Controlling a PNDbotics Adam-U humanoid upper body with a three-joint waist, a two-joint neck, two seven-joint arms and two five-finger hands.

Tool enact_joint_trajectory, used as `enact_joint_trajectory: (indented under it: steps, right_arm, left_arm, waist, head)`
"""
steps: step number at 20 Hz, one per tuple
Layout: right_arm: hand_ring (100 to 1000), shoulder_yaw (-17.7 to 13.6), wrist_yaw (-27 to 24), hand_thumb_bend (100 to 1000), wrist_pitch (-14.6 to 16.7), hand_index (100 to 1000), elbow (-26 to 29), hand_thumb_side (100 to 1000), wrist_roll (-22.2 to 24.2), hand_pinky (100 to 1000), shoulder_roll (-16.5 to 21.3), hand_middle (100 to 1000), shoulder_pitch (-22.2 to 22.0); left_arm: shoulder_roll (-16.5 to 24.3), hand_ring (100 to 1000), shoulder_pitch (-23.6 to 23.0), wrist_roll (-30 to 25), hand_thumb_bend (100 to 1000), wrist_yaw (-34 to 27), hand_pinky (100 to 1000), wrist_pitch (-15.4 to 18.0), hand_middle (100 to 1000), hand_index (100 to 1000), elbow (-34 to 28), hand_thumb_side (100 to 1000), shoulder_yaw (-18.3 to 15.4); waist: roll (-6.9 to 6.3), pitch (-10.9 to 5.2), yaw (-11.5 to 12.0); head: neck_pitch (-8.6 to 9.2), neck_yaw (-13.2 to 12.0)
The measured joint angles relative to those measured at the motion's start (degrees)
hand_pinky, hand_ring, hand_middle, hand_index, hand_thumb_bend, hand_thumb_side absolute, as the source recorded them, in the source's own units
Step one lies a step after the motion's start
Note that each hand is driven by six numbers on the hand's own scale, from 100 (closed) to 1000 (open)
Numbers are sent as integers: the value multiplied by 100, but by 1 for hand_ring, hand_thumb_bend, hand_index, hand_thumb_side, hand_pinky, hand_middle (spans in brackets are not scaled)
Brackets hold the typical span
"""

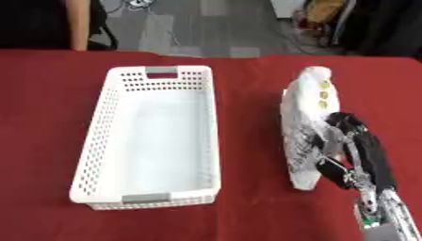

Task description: Pick up objects on the table and place them in the box.

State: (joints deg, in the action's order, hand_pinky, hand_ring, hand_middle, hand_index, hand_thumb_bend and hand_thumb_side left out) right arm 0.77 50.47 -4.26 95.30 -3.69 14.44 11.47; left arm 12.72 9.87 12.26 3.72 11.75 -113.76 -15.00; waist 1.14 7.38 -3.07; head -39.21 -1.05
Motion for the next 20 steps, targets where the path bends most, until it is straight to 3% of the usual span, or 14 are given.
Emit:
enact_joint_trajectory:
  steps: [4,8,20]
  right_arm:
    - [100,2,-61,100,50,329,-3,100,-378,100,-33,100,-4]
    - [100,18,-128,100,78,256,-46,100,-573,100,-39,100,-28]
    - [100,31,-225,100,105,241,-66,100,-705,100,-39,100,-28]
  left_arm:
    - [0,608,0,-1,100,0,623,0,743,768,0,1000,0]
    - [0,608,0,-3,100,-1,623,-1,744,767,0,1000,0]
    - [0,609,0,-13,100,-1,625,-5,745,767,0,1000,0]
  waist:
    - [0,3,0]
    - [0,6,1]
    - [0,7,4]
  head:
    - [0,0]
    - [0,0]
    - [0,-1]
